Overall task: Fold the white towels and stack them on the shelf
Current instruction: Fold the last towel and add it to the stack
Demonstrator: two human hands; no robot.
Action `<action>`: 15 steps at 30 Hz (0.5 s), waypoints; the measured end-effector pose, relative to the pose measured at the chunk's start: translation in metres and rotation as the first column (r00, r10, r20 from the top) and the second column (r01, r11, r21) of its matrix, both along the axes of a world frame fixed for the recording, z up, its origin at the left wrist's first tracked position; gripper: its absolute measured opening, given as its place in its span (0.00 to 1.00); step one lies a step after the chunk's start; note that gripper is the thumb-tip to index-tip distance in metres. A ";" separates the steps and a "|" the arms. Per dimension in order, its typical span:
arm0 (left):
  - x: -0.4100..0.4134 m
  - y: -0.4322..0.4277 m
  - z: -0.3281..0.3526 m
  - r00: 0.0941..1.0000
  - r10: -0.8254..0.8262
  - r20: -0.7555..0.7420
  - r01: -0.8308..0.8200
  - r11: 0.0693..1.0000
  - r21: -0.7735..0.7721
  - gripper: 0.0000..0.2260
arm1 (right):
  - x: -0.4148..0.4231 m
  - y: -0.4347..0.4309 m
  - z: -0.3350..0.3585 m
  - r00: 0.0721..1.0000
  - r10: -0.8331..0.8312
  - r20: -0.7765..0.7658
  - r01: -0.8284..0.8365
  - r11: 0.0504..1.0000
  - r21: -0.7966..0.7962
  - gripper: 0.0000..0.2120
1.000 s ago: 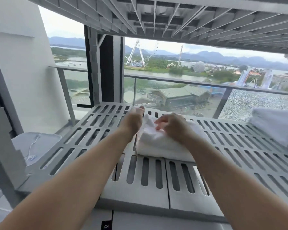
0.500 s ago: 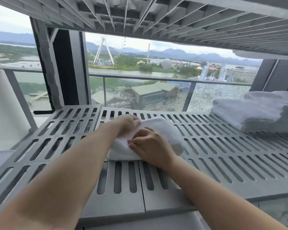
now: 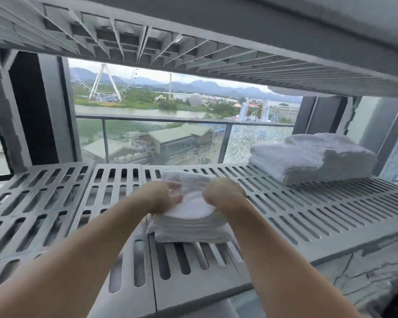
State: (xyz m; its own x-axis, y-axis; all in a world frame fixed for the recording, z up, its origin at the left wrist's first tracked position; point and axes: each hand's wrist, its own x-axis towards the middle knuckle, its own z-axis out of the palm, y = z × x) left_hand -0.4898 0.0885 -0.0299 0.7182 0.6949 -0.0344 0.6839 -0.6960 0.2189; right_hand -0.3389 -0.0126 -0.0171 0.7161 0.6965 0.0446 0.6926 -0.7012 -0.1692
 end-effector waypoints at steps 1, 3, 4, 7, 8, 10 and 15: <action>0.004 -0.004 -0.003 0.999 -0.001 0.052 0.003 1.000 -0.029 0.24 | -0.002 -0.001 0.000 1.000 0.003 0.015 -0.001 0.993 -0.115 0.21; 0.014 -0.013 -0.011 0.988 0.020 0.151 -0.009 0.997 -0.073 0.24 | -0.003 -0.002 -0.006 0.999 0.044 0.004 -0.042 0.964 -0.263 0.24; 0.018 -0.017 -0.014 0.980 0.029 0.195 -0.013 0.997 -0.082 0.24 | 0.001 -0.003 -0.009 0.999 0.051 -0.016 -0.053 0.960 -0.274 0.25; 0.028 -0.026 -0.023 0.943 0.057 0.328 -0.025 0.994 -0.103 0.26 | 0.018 -0.007 -0.014 0.994 0.014 -0.110 -0.028 0.991 -0.131 0.28; 0.031 -0.026 -0.025 0.929 0.065 0.365 -0.026 0.993 -0.112 0.26 | 0.022 -0.009 -0.015 0.987 0.022 -0.161 -0.033 0.997 -0.069 0.28; 0.035 -0.025 -0.027 0.894 0.085 0.441 -0.025 0.990 -0.141 0.26 | 0.032 -0.018 -0.016 0.955 0.066 -0.289 -0.041 0.995 0.091 0.29; 0.060 -0.023 -0.018 0.753 0.125 0.646 0.031 0.974 -0.224 0.24 | 0.060 -0.034 -0.015 0.952 0.207 -0.225 -0.078 0.876 0.476 0.29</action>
